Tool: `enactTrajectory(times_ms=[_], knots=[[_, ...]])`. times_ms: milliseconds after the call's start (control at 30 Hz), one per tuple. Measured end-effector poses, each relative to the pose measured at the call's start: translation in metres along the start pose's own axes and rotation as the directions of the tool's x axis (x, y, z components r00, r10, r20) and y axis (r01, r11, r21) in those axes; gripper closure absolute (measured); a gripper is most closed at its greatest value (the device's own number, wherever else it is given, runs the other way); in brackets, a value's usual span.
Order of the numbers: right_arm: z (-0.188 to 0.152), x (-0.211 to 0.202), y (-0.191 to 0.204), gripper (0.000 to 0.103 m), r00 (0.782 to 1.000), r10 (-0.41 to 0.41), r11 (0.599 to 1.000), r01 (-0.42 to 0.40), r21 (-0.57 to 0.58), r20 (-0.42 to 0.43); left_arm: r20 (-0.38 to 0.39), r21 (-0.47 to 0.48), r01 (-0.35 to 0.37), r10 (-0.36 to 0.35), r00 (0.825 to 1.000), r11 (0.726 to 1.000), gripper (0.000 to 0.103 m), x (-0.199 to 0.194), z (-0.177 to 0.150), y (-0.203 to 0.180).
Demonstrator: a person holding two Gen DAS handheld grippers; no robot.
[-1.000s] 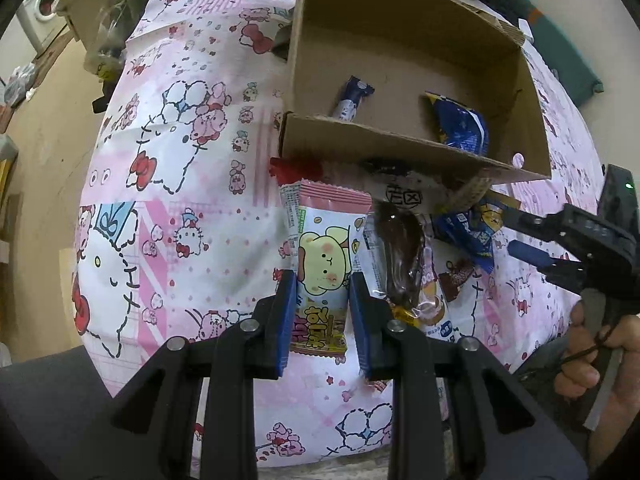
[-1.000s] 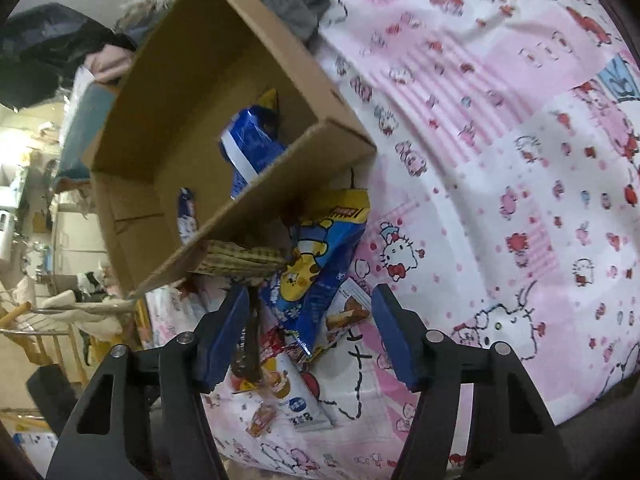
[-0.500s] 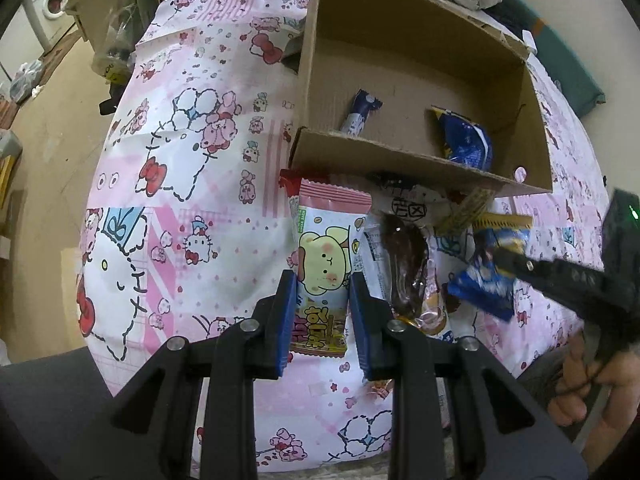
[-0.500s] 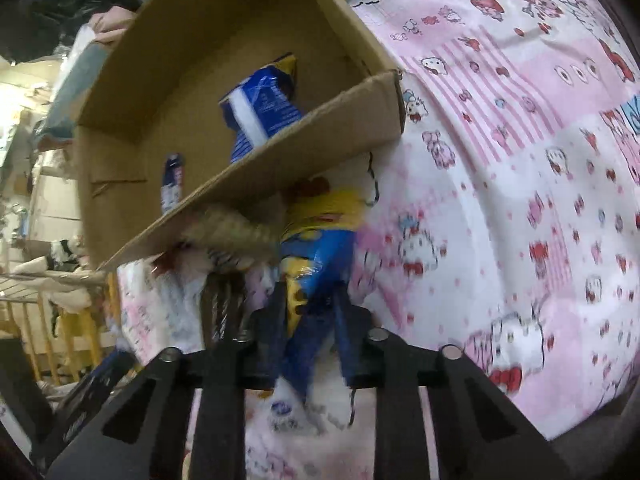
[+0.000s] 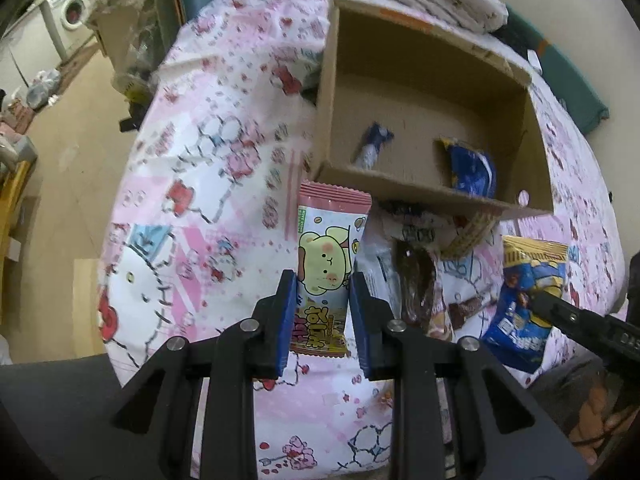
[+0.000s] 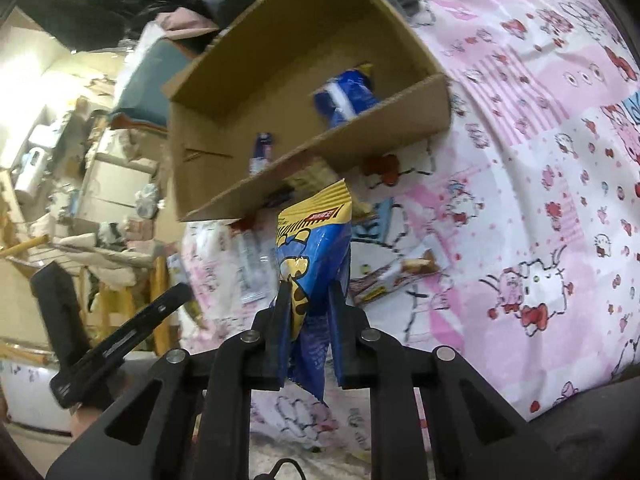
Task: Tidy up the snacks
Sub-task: 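Lower both held snacks into the box and open both grippers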
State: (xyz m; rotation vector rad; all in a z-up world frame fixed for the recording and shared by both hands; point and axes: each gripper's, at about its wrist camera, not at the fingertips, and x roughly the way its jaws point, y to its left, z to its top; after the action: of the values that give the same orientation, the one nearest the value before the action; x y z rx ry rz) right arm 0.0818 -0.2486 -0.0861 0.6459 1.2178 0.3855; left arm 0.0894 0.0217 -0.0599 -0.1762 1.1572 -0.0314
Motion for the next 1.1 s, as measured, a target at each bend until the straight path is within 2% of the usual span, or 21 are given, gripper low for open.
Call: enactTrajectory(times_ms=[200,400,700,1033,1100], knots=[[0.015,-0.008,0.016,0.086,0.994,0.097,0.995,-0.095,-0.035,0.054,0.102,0.012,-0.013,0.012,0.995,1.0,0.08,-0.022,0.014,-0.003],[0.043,-0.02,0.017,0.086,0.98,0.162,0.986,-0.157,-0.047,0.112,0.142,0.029,0.008,-0.012,0.99,1.0,0.08,-0.033,0.038,-0.014],[0.087,-0.021,0.018,0.086,0.974,0.152,0.987,-0.142,-0.069,0.17,0.171,0.099,0.007,-0.024,0.985,0.995,0.08,-0.026,0.086,-0.039],[0.118,0.002,0.027,0.086,0.982,0.09,0.989,-0.069,-0.131,0.163,0.17,0.143,0.03,-0.055,0.984,0.989,0.08,-0.002,0.123,-0.071],[0.126,0.011,0.028,0.086,0.985,0.073,0.989,-0.052,-0.139,0.155,0.162,0.127,0.043,-0.064,0.985,0.991,0.08,0.005,0.125,-0.071]])
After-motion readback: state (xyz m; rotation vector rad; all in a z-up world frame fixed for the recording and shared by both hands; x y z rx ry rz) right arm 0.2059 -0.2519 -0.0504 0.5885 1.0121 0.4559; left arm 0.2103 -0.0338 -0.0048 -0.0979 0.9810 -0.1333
